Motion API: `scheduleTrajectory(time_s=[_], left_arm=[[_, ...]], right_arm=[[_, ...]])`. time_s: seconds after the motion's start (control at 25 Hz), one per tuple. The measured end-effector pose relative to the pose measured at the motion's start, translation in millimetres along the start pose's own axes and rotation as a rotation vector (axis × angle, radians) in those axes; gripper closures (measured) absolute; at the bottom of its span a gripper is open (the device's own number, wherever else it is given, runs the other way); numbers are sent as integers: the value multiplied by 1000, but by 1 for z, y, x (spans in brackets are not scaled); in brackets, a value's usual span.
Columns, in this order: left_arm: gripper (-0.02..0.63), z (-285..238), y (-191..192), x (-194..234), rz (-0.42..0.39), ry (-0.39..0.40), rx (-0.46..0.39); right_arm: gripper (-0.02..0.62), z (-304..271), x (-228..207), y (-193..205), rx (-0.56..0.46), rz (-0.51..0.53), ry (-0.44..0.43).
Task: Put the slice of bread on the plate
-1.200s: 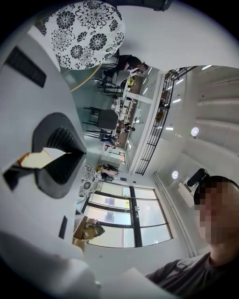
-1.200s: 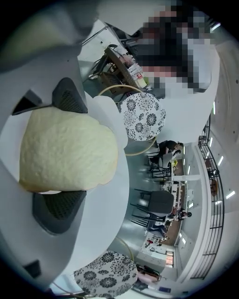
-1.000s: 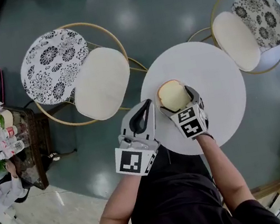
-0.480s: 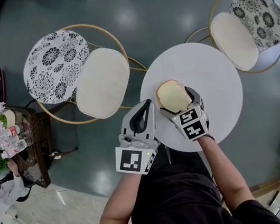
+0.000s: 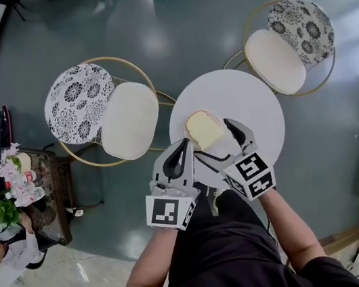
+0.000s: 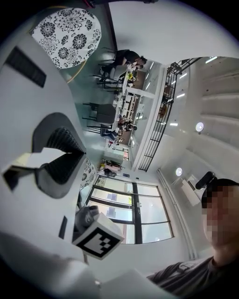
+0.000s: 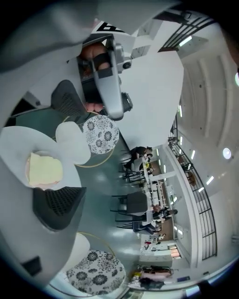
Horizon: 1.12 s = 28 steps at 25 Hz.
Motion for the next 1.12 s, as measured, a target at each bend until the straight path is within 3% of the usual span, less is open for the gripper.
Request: scheduleTrajectory(time_s=[0.28,0.84,1.12], left_arm=[[601,24,-50,-50,-22,-13,-43],[601,59,-77,-140,-39,28,-95],[601,73,-86,-166,-62,44,-127]], right_arm=[[195,82,10,-61,-138,72,37],[461,185,32,-104,-356,62,80],[482,220,49,-114,-420,84,74]])
Point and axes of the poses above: the fingertips, and each gripper's own axes: z backward along the fingers, x to its left, y out of its underside, the point moved 2 cm from there along z, backward along the fingers, and after that the axes turned 14 degrees about z, right-handed, at the moved point
